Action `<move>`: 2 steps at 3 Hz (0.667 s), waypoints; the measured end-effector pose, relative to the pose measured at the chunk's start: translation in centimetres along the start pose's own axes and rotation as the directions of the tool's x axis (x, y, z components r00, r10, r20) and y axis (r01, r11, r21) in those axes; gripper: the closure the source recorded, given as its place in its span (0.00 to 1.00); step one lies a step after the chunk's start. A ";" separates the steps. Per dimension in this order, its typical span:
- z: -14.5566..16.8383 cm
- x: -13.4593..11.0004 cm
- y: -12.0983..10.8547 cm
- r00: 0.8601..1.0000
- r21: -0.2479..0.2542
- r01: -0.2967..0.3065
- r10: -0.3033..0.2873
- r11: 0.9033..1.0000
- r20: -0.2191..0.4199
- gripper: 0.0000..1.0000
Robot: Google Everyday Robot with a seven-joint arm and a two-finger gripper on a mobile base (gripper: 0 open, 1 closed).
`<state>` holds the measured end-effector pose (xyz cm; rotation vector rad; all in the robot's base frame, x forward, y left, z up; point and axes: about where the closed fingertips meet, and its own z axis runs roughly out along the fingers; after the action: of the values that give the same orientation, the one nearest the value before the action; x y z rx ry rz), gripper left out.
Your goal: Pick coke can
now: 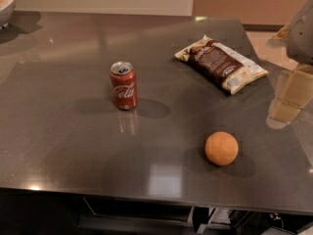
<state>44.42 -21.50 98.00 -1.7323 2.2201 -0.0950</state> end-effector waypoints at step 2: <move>1.8 -5.2 -0.9 0.989 -0.054 0.096 -0.089 0.994 0.118 0.00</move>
Offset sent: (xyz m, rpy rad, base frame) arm 0.0364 0.0904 -0.0114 0.1683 0.0254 0.2204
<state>46.88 -16.51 97.63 -1.8244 2.0801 0.0494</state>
